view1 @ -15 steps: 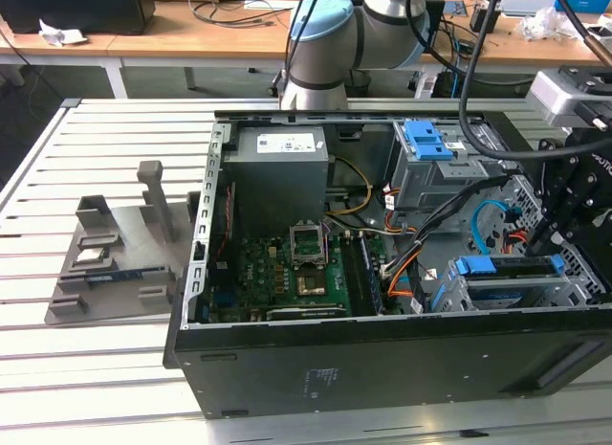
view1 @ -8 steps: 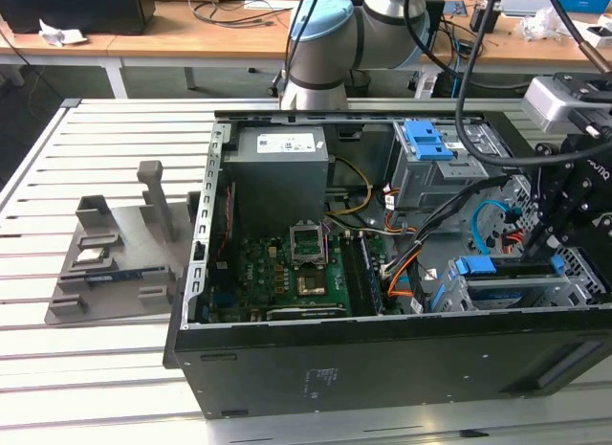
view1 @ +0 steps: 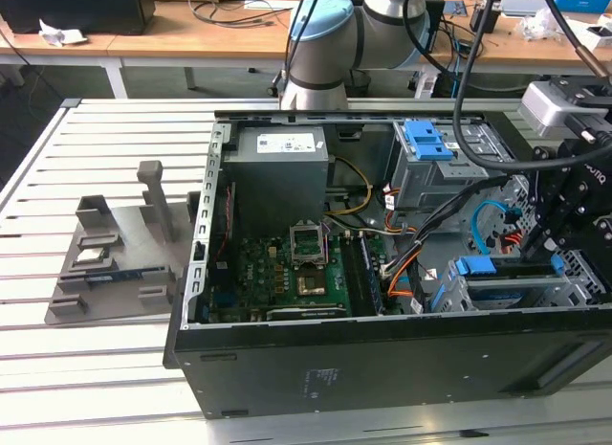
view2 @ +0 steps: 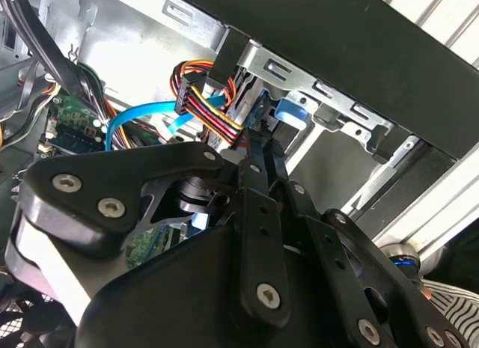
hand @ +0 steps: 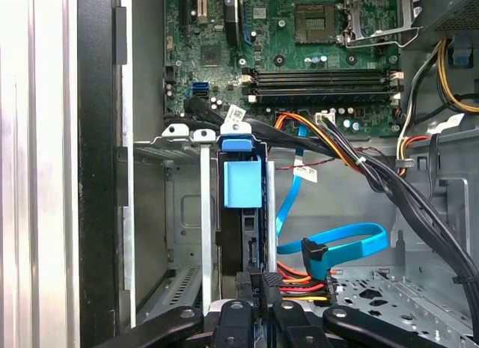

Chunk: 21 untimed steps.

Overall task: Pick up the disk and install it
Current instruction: 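Insert the first disk wire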

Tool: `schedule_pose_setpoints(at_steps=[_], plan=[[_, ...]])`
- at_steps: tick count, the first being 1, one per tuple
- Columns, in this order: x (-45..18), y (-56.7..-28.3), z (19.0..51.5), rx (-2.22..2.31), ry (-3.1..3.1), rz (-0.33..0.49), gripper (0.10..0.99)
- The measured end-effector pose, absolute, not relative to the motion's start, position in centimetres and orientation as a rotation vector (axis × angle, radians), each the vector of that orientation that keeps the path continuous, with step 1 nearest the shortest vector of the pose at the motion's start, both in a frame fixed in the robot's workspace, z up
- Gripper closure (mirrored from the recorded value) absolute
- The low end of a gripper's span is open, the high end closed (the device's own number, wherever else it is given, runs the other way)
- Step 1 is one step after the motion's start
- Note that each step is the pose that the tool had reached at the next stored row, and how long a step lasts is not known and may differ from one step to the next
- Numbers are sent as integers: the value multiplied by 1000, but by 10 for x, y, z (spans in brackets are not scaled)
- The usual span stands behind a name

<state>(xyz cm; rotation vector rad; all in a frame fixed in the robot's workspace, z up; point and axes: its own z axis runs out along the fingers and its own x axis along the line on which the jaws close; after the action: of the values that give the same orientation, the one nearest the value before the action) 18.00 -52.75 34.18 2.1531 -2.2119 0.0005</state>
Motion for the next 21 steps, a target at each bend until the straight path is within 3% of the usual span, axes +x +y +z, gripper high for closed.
schedule_pose_setpoints(at_steps=[21], plan=[[179, -527, 346, 2154, -2213, 1, 922]])
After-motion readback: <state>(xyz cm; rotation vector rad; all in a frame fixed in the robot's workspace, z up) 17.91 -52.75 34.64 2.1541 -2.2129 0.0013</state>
